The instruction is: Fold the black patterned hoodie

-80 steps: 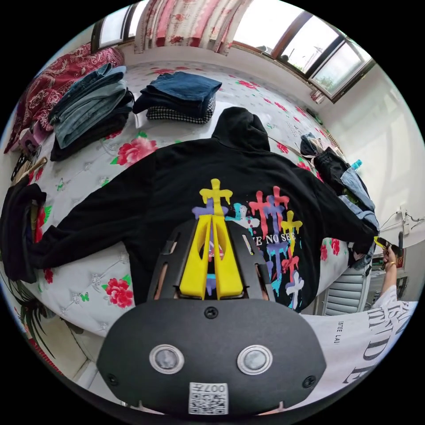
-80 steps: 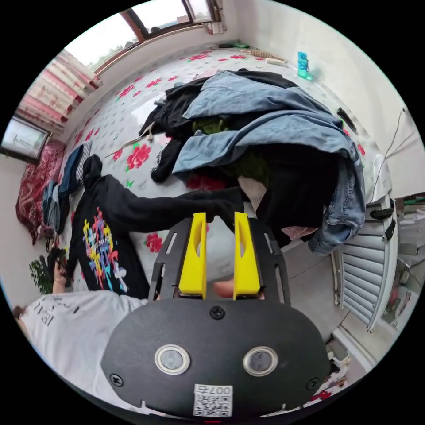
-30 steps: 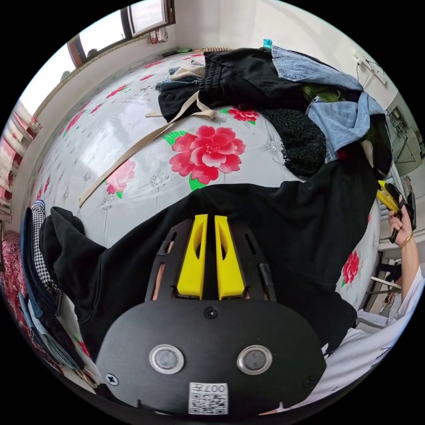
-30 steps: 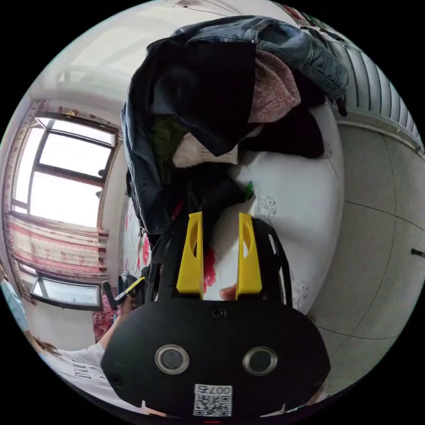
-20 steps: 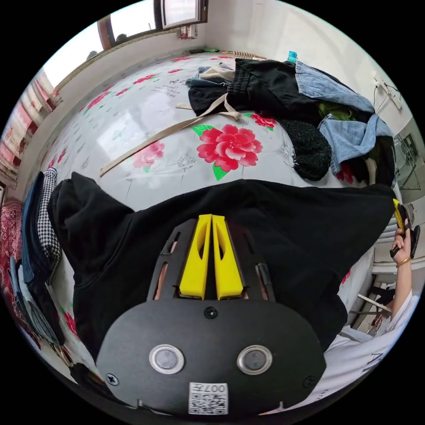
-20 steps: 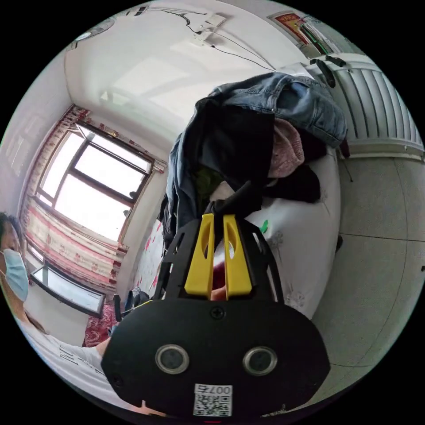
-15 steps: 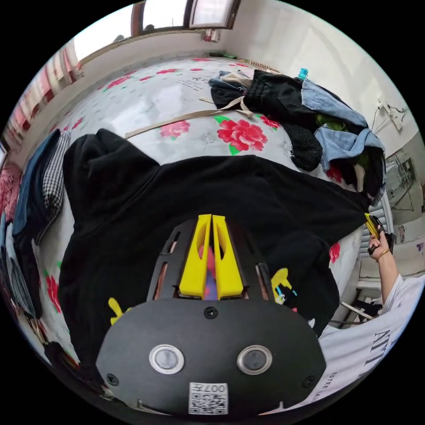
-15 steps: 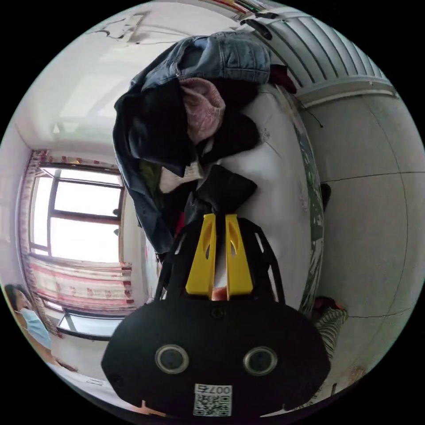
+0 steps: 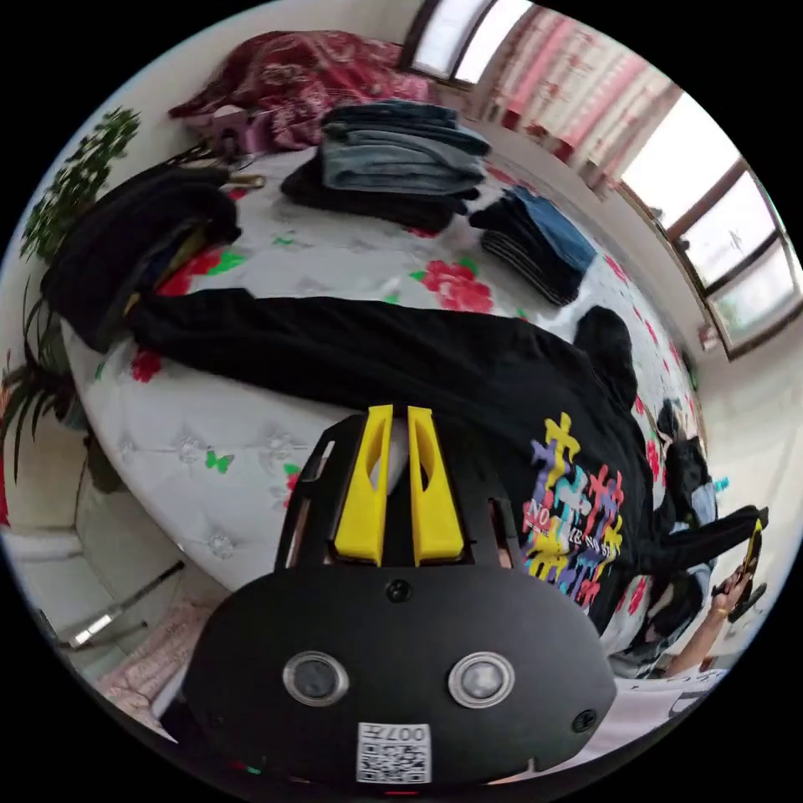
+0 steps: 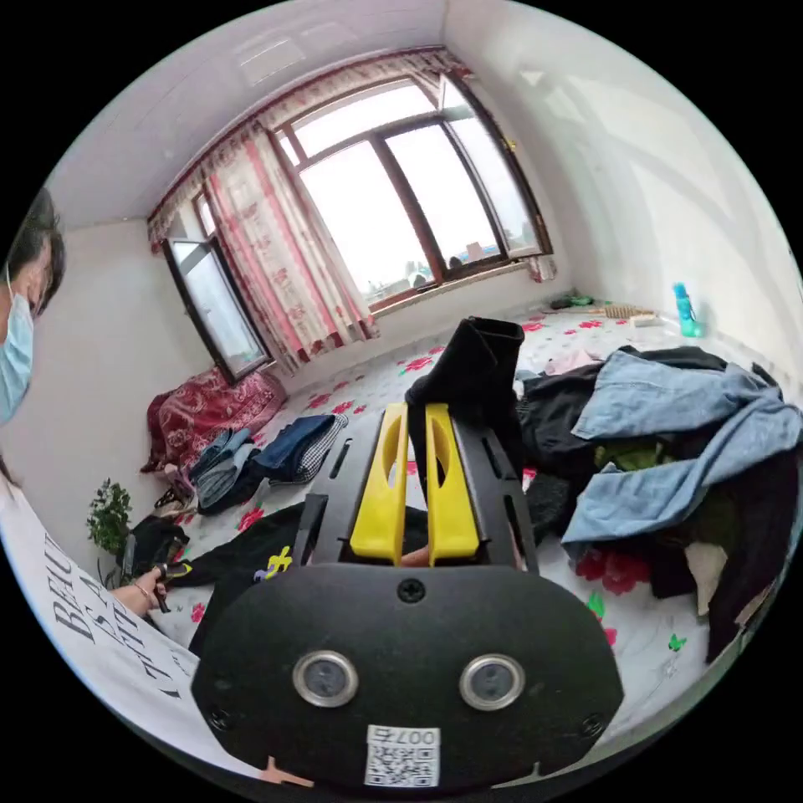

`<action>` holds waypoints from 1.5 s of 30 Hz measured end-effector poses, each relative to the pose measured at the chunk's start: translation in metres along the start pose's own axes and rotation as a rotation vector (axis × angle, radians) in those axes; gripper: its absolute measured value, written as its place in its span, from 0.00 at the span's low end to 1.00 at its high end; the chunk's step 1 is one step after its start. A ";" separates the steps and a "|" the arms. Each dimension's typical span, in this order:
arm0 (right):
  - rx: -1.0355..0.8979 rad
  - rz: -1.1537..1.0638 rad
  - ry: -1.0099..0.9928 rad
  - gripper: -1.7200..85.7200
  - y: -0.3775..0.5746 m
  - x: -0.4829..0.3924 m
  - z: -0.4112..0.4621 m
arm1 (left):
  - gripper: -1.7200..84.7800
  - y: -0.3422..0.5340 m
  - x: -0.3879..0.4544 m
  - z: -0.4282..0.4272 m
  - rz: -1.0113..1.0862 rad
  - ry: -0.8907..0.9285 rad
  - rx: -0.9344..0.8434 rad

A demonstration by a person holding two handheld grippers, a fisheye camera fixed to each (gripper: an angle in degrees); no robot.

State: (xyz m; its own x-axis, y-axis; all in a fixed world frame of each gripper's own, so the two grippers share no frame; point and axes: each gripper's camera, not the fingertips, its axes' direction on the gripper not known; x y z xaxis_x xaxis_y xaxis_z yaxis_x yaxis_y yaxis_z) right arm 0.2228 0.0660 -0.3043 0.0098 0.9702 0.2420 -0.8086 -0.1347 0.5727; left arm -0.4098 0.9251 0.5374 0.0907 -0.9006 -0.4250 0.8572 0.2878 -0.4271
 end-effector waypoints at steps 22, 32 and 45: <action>-0.951 -0.697 -0.355 0.09 0.516 -0.347 0.360 | 0.19 -0.318 -0.279 -0.198 -0.758 0.116 0.184; -0.926 -0.551 -0.250 0.09 0.532 -0.245 0.349 | 0.07 -0.315 -0.124 -0.372 -0.493 0.328 0.580; -0.890 -0.664 -0.141 0.09 0.560 -0.151 0.465 | 0.07 -0.241 -0.009 -0.345 -0.448 0.343 0.532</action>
State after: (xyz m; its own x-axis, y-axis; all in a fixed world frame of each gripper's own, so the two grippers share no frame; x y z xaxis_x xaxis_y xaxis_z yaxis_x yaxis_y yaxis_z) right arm 0.0421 -0.2496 0.3438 0.6172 0.7568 0.2153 -0.7500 0.6486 -0.1296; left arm -0.7917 0.9760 0.3688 -0.4101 -0.7181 -0.5623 0.9109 -0.3538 -0.2125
